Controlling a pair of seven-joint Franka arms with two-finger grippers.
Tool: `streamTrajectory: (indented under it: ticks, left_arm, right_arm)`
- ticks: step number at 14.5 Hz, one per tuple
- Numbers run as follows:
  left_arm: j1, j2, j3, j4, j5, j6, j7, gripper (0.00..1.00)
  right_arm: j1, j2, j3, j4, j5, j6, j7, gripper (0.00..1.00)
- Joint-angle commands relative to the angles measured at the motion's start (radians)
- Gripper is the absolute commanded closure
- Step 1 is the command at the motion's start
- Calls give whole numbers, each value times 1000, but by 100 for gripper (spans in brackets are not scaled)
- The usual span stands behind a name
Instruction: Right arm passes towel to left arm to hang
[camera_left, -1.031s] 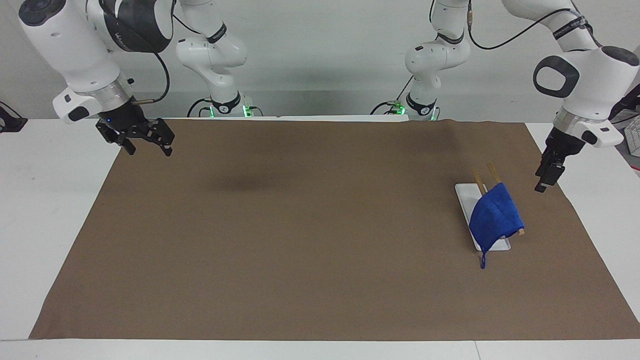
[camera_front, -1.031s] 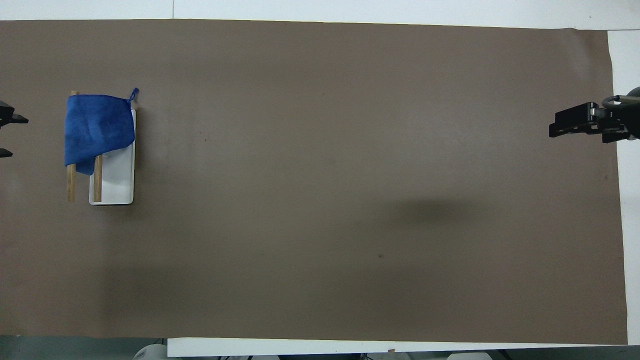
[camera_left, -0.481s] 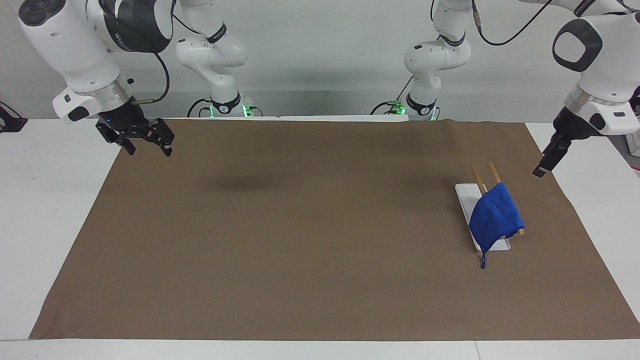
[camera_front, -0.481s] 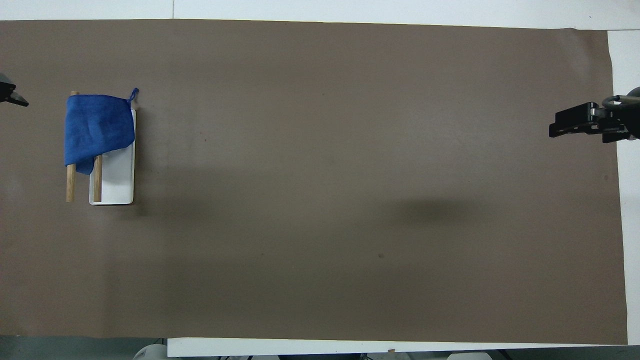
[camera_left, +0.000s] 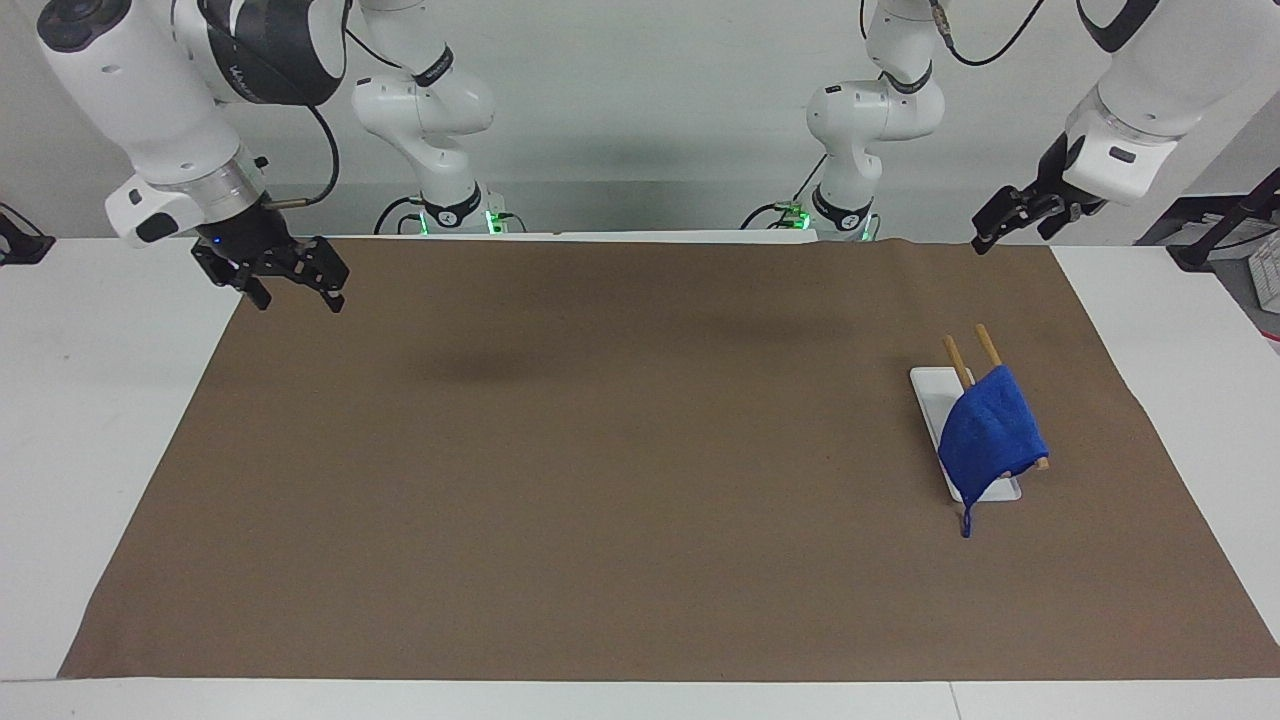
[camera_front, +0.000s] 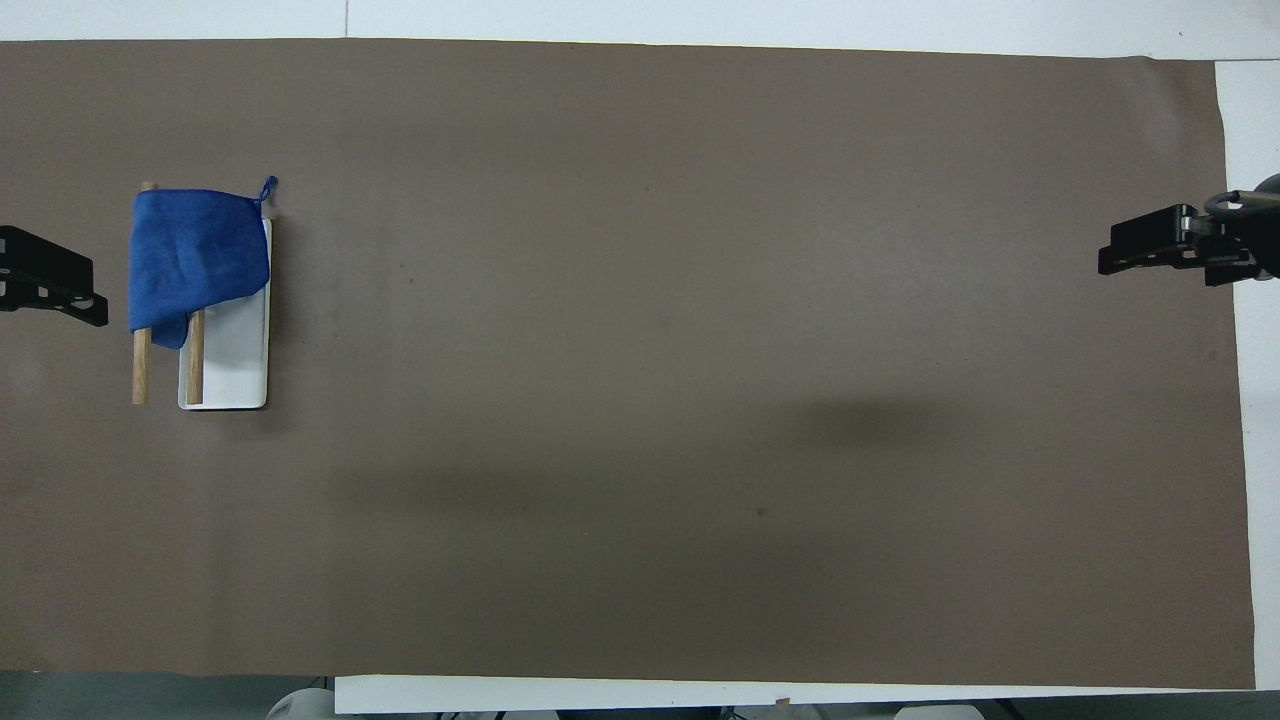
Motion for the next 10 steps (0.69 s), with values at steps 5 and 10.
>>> streamTrajectory:
  ticks: [5, 10]
  left_arm:
    - [31, -7, -36, -10, 8, 8, 95, 0]
    - [21, -7, -33, -12, 8, 22, 95, 0]
  right_arm:
    - [-6, -23, 0, -28, -37, 14, -47, 1]
    - [-5, -24, 0, -28, -63, 13, -48, 1]
